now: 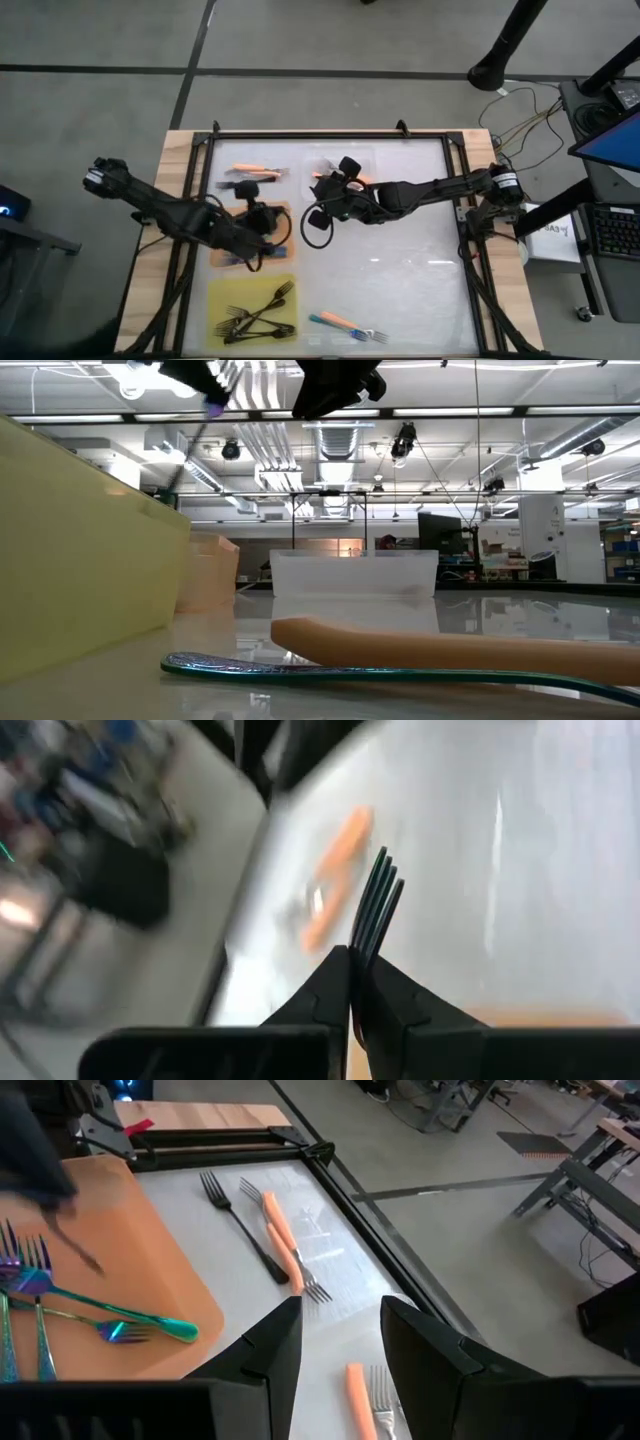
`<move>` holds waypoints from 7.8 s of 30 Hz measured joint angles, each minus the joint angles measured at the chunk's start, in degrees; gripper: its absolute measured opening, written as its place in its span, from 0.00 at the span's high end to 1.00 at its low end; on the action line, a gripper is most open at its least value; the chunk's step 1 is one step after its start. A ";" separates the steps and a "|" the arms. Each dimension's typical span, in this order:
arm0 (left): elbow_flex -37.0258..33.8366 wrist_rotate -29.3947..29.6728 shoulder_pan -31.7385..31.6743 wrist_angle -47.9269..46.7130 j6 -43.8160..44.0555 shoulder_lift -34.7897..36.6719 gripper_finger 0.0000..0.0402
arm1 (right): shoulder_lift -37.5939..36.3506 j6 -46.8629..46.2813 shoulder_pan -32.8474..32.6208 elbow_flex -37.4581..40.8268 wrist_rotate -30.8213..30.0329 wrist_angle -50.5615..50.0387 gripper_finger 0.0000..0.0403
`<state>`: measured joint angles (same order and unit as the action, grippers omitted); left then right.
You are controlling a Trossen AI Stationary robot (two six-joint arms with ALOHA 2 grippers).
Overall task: Sort silverware by color (type)
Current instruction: Put the blue fork into the orange bin, then put the orange fork into the transparent bin, then put the blue fork into the orange bin
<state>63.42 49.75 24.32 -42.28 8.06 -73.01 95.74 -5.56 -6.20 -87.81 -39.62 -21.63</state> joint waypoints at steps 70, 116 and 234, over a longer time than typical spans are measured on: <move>-5.92 -25.85 6.02 26.65 15.75 -4.22 0.74 | 0.81 -18.67 -9.86 0.97 41.37 -29.41 0.68; 68.17 4.80 29.05 -23.63 38.92 -54.01 0.74 | 15.61 -36.52 -31.09 8.55 32.44 -5.34 0.68; 66.42 13.28 30.90 -39.28 66.55 -52.46 0.74 | 18.84 -24.55 -33.20 6.24 26.04 3.01 0.69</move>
<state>129.84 63.02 55.22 -81.56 74.61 -125.47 114.58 -30.12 -39.40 -81.57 -13.58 -18.62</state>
